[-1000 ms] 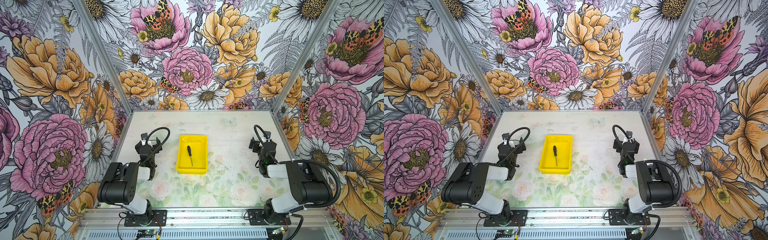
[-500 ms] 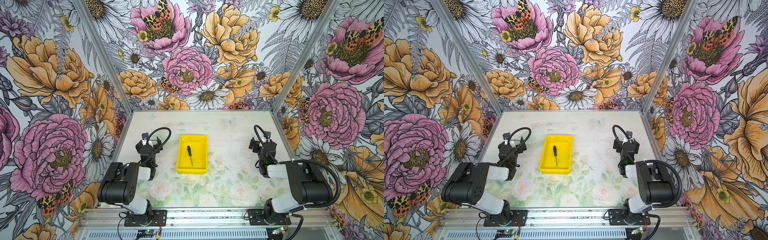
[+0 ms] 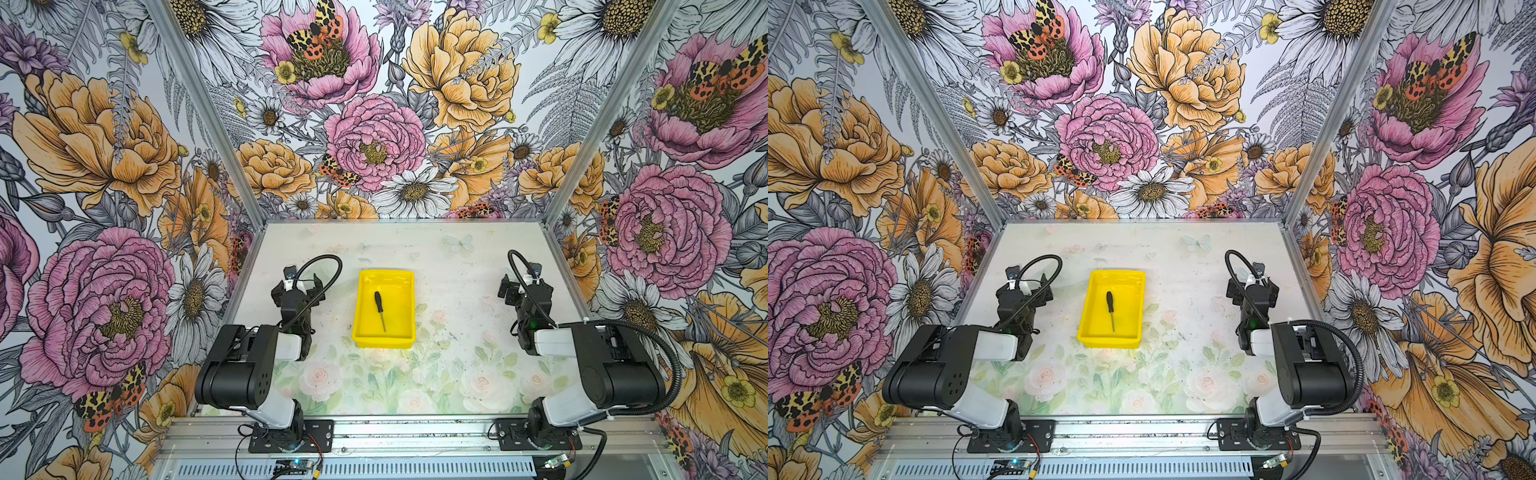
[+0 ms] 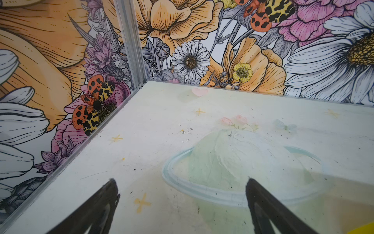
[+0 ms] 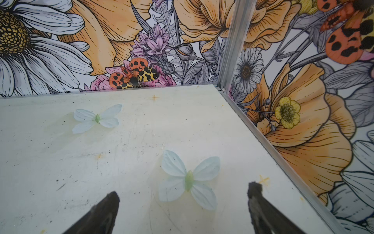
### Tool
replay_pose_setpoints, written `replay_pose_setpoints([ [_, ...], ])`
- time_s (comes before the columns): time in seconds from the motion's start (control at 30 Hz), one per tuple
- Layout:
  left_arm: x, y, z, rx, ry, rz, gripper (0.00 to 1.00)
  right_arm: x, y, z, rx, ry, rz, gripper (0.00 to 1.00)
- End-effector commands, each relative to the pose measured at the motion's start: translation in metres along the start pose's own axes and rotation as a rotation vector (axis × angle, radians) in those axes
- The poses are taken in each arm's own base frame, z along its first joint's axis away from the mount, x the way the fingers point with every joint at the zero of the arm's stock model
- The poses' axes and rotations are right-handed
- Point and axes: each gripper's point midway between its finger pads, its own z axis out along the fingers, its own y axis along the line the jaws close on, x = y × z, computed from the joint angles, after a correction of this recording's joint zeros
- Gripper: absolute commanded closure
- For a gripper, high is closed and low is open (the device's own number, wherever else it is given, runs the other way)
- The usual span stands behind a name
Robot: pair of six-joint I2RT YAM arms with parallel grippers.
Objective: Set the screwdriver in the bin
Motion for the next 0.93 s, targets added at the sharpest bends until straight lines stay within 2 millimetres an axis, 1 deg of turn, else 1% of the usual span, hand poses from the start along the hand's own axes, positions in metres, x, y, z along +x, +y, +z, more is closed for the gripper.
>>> replay_pose_setpoints([
  [0.0,-0.0098,-0.0003,0.0017,-0.010,-0.037,0.000,0.01,-0.0045,0.0020,-0.0013,-0.009,-0.023,0.015,0.00],
  [0.9,-0.0080,0.0017,0.0049,0.015,-0.019,-0.013,0.01,-0.0047,0.0017,-0.0012,-0.008,-0.024,0.015,0.00],
])
